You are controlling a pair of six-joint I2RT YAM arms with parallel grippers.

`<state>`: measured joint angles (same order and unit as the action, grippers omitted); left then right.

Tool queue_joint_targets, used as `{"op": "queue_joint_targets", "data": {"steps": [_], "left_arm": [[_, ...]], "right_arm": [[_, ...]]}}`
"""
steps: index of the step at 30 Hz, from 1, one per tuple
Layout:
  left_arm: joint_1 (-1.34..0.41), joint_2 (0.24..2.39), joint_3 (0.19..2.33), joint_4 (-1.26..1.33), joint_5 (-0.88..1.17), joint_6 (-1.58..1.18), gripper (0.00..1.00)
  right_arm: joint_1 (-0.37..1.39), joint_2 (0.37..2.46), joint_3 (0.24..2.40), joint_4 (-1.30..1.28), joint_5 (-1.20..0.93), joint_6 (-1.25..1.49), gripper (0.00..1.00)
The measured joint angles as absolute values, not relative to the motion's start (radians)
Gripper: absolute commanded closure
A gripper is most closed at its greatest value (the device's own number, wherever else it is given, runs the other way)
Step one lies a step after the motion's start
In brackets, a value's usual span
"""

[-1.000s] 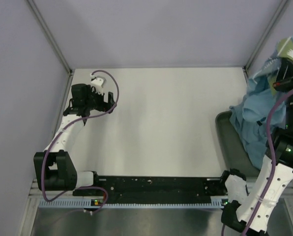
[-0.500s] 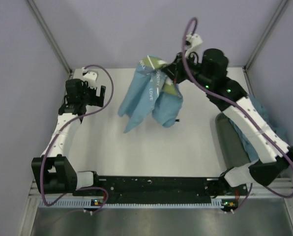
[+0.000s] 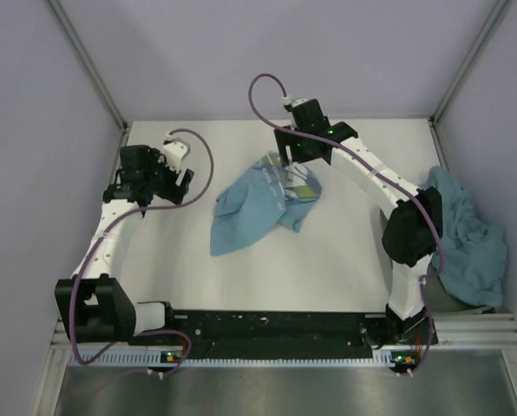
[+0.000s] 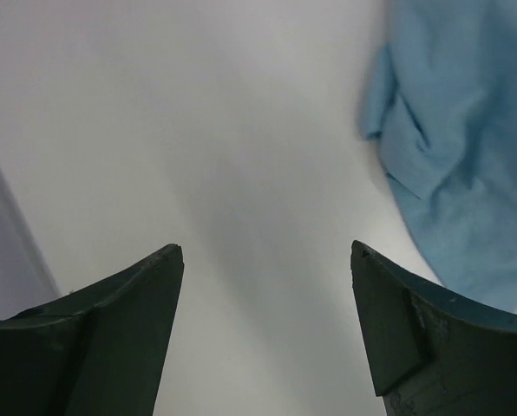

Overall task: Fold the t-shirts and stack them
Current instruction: Move the tshirt to the center of the board, then flatten out the tshirt

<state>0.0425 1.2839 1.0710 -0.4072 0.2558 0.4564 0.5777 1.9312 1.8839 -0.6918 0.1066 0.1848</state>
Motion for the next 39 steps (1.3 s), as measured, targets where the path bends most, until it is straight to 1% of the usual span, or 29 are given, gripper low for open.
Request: {"op": "queue_joint_targets", "data": {"steps": [3, 5, 8, 10, 12, 15, 17, 18, 19, 20, 21, 23, 24, 25, 29, 33, 35, 39], "left_arm": [[-0.021, 1.271, 1.045, -0.526, 0.355, 0.585, 0.21], [-0.105, 1.263, 0.994, -0.584, 0.376, 0.669, 0.21], [-0.246, 1.271, 0.885, -0.622, 0.360, 0.751, 0.19], [-0.314, 1.287, 0.823, -0.641, 0.348, 0.785, 0.18], [-0.341, 1.304, 0.779, -0.647, 0.332, 0.805, 0.17], [-0.351, 1.317, 0.739, -0.607, 0.303, 0.822, 0.17], [-0.361, 1.324, 0.714, -0.560, 0.277, 0.825, 0.19], [-0.371, 1.328, 0.699, -0.532, 0.259, 0.825, 0.21], [-0.386, 1.336, 0.680, -0.498, 0.236, 0.826, 0.24], [-0.397, 1.343, 0.666, -0.473, 0.223, 0.824, 0.30], [-0.407, 1.343, 0.663, -0.455, 0.214, 0.825, 0.39], [-0.419, 1.342, 0.649, -0.395, 0.198, 0.823, 0.68], [-0.422, 1.343, 0.643, -0.371, 0.187, 0.821, 0.98], [-0.426, 1.348, 0.639, -0.358, 0.177, 0.815, 1.00], [-0.425, 1.367, 0.642, -0.320, 0.093, 0.803, 1.00], [-0.393, 1.343, 0.713, -0.357, -0.028, 0.755, 1.00], [-0.353, 1.294, 0.814, -0.417, -0.067, 0.723, 1.00], [-0.245, 1.207, 1.135, -0.524, -0.100, 0.654, 1.00]], "right_arm": [[0.546, 1.909, 1.796, -0.721, 0.123, 0.190, 0.33], [0.527, 1.852, 1.660, -0.704, 0.113, 0.204, 0.35], [0.528, 1.757, 1.438, -0.667, 0.063, 0.246, 0.36], [0.537, 1.720, 1.299, -0.611, 0.012, 0.286, 0.34], [0.558, 1.702, 1.220, -0.567, -0.012, 0.313, 0.30], [0.603, 1.707, 1.111, -0.470, -0.045, 0.354, 0.30], [0.624, 1.729, 1.095, -0.425, -0.058, 0.379, 0.32], [0.629, 1.744, 1.095, -0.400, -0.060, 0.387, 0.34], [0.634, 1.765, 1.099, -0.370, -0.063, 0.398, 0.39], [0.635, 1.785, 1.103, -0.347, -0.061, 0.407, 0.55], [0.635, 1.802, 1.115, -0.337, -0.054, 0.420, 0.68], [0.632, 1.822, 1.134, -0.307, -0.042, 0.426, 0.99], [0.627, 1.832, 1.140, -0.295, -0.035, 0.438, 1.00], [0.622, 1.839, 1.143, -0.286, -0.030, 0.451, 1.00], [0.596, 1.822, 1.136, -0.284, -0.010, 0.465, 1.00], [0.566, 1.662, 1.106, -0.352, 0.029, 0.429, 1.00], [0.559, 1.529, 1.111, -0.394, 0.046, 0.388, 1.00], [0.556, 1.247, 1.208, -0.503, 0.064, 0.299, 1.00]]}}
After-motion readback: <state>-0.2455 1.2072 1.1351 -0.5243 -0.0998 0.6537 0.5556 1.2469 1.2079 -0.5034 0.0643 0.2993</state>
